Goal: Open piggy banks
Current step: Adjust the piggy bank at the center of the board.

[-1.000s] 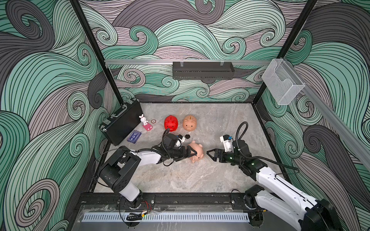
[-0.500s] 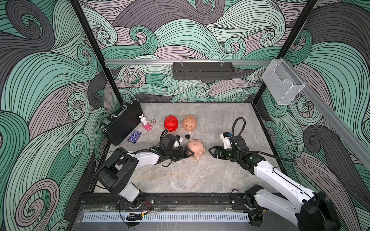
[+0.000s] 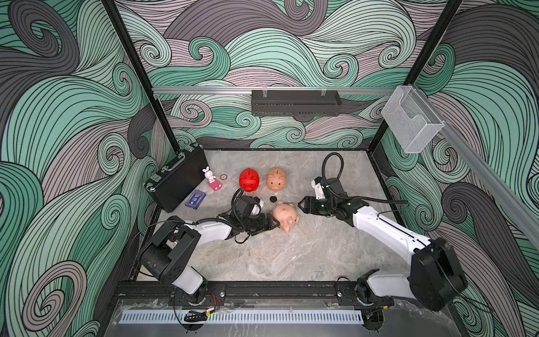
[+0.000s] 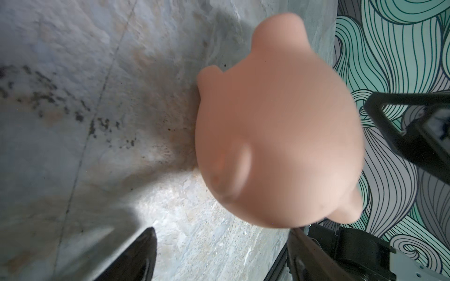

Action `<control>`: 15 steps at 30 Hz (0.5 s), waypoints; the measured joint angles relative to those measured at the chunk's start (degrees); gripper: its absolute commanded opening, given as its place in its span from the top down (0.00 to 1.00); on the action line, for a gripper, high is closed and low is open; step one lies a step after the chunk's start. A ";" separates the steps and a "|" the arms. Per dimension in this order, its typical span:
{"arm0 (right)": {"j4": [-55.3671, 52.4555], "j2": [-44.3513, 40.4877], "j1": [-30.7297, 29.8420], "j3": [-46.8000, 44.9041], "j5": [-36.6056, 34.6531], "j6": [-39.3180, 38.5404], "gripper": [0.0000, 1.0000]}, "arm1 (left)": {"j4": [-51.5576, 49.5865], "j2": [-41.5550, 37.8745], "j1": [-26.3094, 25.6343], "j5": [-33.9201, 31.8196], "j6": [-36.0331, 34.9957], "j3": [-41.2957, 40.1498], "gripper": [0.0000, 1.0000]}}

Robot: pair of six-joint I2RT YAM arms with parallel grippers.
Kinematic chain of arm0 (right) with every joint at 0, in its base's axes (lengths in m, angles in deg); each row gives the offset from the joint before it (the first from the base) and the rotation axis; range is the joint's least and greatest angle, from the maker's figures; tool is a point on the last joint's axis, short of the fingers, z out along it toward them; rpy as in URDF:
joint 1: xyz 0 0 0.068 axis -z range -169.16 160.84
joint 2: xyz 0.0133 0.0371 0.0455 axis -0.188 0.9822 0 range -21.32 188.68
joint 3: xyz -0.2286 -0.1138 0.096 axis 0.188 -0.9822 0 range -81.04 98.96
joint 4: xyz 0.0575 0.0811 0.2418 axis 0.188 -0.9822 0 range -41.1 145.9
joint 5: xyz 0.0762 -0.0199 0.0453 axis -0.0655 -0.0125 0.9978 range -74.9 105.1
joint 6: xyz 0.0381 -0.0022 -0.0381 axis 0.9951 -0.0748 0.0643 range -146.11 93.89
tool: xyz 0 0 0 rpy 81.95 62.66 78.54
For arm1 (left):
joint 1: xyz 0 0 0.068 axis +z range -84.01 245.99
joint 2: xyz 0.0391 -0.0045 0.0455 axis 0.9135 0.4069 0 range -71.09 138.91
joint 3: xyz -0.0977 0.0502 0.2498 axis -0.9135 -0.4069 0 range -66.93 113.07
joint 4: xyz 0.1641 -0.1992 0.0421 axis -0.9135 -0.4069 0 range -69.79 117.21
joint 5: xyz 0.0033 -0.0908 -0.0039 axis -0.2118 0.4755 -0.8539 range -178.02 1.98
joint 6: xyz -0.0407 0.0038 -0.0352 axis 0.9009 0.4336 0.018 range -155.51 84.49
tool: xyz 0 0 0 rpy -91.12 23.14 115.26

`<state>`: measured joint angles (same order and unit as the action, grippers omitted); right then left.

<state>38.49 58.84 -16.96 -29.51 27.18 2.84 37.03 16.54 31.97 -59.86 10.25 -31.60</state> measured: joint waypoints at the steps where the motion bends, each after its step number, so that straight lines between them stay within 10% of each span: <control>1: -0.42 1.40 -0.31 1.16 -0.37 0.00 0.36 | -0.15 -0.13 0.00 -0.26 0.00 0.00 0.18; 15: -7.43 11.39 -4.09 9.01 -9.77 -0.09 0.38 | -3.78 -1.64 0.87 -3.37 0.00 0.07 0.18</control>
<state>31.06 70.23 -21.04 -20.50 17.41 2.75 33.25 14.91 32.84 -63.23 10.25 -31.53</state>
